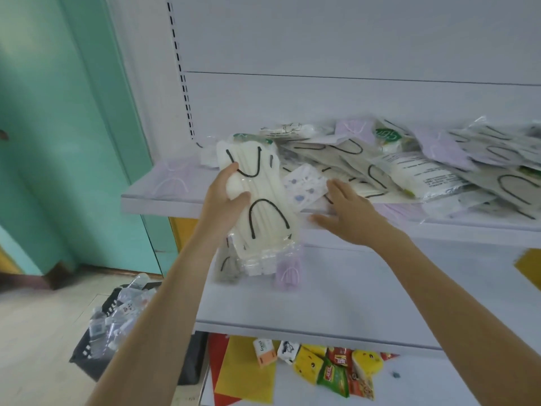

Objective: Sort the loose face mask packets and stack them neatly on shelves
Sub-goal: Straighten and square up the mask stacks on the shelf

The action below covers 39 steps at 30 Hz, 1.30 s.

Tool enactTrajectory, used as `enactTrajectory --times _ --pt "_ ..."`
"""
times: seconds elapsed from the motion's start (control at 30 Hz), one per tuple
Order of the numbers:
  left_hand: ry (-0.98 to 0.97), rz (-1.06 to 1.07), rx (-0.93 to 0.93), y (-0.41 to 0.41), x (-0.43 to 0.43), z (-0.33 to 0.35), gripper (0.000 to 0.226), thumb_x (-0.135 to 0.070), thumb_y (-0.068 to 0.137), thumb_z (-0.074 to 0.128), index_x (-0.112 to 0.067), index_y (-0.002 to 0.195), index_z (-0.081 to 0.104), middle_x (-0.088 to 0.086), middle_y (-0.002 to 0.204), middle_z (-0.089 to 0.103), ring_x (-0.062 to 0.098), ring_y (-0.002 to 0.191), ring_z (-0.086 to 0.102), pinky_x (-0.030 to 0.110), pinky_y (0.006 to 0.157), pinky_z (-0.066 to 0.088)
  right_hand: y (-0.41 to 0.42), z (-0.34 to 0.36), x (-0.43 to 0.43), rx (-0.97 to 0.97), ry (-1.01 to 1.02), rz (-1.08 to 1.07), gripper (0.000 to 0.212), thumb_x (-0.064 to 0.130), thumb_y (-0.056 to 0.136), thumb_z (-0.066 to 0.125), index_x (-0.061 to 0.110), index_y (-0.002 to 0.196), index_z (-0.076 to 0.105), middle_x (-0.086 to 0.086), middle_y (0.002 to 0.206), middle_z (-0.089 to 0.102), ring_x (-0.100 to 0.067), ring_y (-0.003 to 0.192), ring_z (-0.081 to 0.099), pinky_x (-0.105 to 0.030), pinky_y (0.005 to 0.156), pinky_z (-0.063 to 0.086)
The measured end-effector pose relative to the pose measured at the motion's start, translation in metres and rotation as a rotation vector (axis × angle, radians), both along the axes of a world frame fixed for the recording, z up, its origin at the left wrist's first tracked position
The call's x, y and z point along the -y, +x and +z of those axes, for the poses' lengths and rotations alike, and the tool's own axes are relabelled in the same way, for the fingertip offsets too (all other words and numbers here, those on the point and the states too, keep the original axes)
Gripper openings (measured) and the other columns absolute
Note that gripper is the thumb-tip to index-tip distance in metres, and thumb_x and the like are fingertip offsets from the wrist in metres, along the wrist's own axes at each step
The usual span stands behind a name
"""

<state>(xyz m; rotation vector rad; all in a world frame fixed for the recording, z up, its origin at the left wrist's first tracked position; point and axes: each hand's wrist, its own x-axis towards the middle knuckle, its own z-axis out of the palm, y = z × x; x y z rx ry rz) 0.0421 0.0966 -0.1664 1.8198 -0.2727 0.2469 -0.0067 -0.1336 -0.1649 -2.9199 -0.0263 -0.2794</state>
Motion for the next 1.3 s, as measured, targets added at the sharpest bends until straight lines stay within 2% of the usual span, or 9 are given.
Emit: enactTrajectory --times 0.1,0.4,0.47,0.57,0.63,0.77,1.03,1.1,1.3 --pt "0.042 -0.052 0.023 0.007 0.014 0.007 0.061 -0.007 0.089 0.054 -0.024 0.144 0.035 -0.008 0.148 0.035 -0.005 0.120 0.033 0.006 0.092 0.027 -0.013 -0.008 -0.003 0.104 -0.063 -0.013 0.075 0.041 0.091 0.053 0.012 0.148 0.015 -0.007 0.154 0.015 -0.026 0.136 0.030 -0.038 0.109 0.020" --pt "0.287 -0.189 0.047 0.013 0.032 0.015 0.063 -0.003 0.092 0.045 -0.019 0.149 0.022 -0.001 0.154 0.026 0.022 0.137 0.033 0.034 0.113 0.028 -0.034 -0.019 -0.018 0.453 0.116 -0.078 0.020 0.002 0.088 0.056 -0.001 0.104 0.068 -0.013 0.112 0.059 -0.030 0.093 0.059 -0.032 0.081 0.038" --pt "0.273 -0.162 0.059 0.010 0.026 0.015 0.064 0.000 0.091 0.043 -0.018 0.149 0.022 -0.001 0.155 0.025 0.025 0.136 0.035 0.042 0.111 0.032 -0.046 -0.025 -0.024 0.518 0.325 -0.109 0.017 0.004 0.090 0.055 -0.001 0.101 0.068 -0.010 0.104 0.061 -0.021 0.083 0.056 -0.014 0.075 0.039" --pt "0.205 -0.105 0.095 -0.001 0.013 0.005 0.062 0.002 0.090 0.042 -0.017 0.147 0.028 -0.001 0.152 0.029 0.015 0.138 0.030 0.023 0.111 0.025 -0.062 -0.035 -0.040 0.546 0.655 -0.201 0.016 0.009 0.092 0.053 0.006 0.097 0.067 0.002 0.089 0.061 0.001 0.075 0.048 0.000 0.066 0.033" --pt "0.160 -0.063 0.114 -0.010 0.001 -0.008 0.057 0.001 0.091 0.042 -0.017 0.144 0.035 -0.001 0.147 0.036 0.006 0.131 0.032 0.005 0.096 0.021 -0.073 -0.042 -0.056 0.540 0.811 -0.257 0.015 0.014 0.093 0.051 0.015 0.098 0.066 0.011 0.086 0.059 0.009 0.076 0.052 0.001 0.063 0.034" --pt "0.139 -0.058 0.105 -0.023 -0.019 -0.027 0.052 -0.002 0.091 0.044 -0.019 0.140 0.040 -0.001 0.144 0.039 -0.001 0.123 0.032 -0.001 0.088 0.020 -0.092 -0.056 -0.091 0.557 0.910 -0.247 0.014 0.021 0.095 0.049 0.025 0.102 0.061 0.007 0.094 0.063 -0.002 0.076 0.052 -0.009 0.064 0.037" --pt "0.012 -0.076 -0.012 -0.027 -0.027 -0.033 0.053 -0.011 0.092 0.048 -0.026 0.142 0.037 -0.009 0.147 0.035 -0.002 0.125 0.032 0.020 0.102 0.027 -0.108 -0.060 -0.117 0.606 0.759 -0.200 0.018 0.029 0.093 0.052 0.021 0.102 0.065 0.033 0.083 0.050 0.001 0.084 0.052 -0.003 0.070 0.037" --pt "-0.019 -0.121 -0.063 -0.023 -0.019 -0.029 0.056 -0.014 0.092 0.052 -0.026 0.144 0.033 -0.009 0.150 0.031 0.006 0.135 0.030 0.024 0.105 0.028 -0.103 -0.057 -0.113 0.578 0.710 -0.186 0.021 0.022 0.095 0.051 0.015 0.106 0.067 0.030 0.085 0.050 -0.003 0.086 0.050 0.002 0.072 0.033" --pt "-0.094 -0.172 -0.145 -0.001 0.023 -0.009 0.066 -0.010 0.092 0.053 -0.024 0.149 0.023 -0.002 0.154 0.023 0.018 0.137 0.029 0.032 0.106 0.037 -0.090 -0.020 -0.079 0.524 0.534 -0.213 0.019 0.018 0.098 0.042 0.017 0.085 0.056 0.012 0.067 0.050 -0.013 0.068 0.046 -0.016 0.057 0.030"
